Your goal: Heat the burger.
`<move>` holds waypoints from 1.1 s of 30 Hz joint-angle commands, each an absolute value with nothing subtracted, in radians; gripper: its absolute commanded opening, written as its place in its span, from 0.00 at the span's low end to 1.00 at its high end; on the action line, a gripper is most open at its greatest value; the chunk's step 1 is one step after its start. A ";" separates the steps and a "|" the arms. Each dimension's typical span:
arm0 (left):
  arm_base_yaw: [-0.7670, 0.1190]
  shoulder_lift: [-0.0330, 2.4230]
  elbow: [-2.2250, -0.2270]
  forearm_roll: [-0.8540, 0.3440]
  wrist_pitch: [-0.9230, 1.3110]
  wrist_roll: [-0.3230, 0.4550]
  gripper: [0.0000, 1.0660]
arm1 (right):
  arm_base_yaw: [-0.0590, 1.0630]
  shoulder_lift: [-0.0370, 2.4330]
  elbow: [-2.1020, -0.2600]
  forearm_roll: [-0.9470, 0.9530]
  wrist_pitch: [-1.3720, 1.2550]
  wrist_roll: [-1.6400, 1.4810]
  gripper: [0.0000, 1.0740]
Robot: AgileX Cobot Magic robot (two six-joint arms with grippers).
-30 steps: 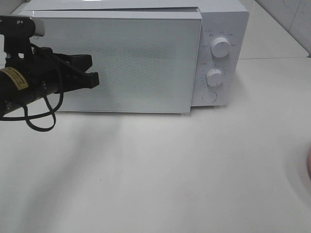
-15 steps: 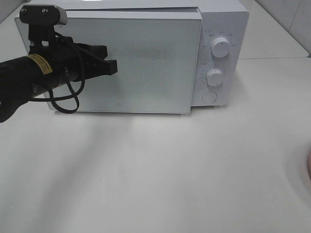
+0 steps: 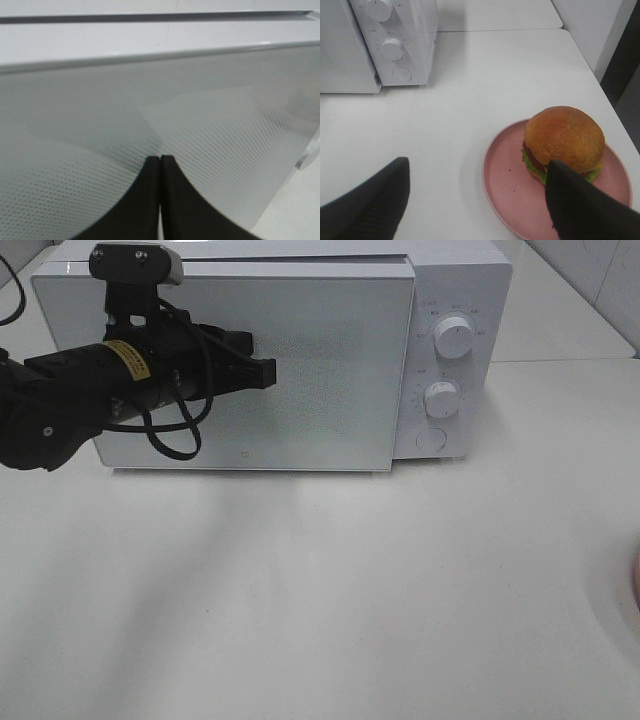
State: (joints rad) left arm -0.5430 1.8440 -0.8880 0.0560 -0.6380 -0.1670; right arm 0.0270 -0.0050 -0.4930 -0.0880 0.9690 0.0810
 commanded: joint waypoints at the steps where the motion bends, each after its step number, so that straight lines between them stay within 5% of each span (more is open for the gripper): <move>1: -0.563 1.870 -0.935 -0.005 -0.643 -0.146 0.00 | 0.023 -0.033 -0.490 -0.093 0.963 0.079 0.67; 33: -0.628 1.930 -1.120 -0.072 -0.492 -0.102 0.00 | 0.023 -0.033 -0.490 -0.093 0.963 0.079 0.67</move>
State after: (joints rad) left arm -0.6290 1.9570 -1.0940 0.0000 -0.4890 -0.1000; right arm 0.0270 -0.0050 -0.4930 -0.0880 0.9690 0.0810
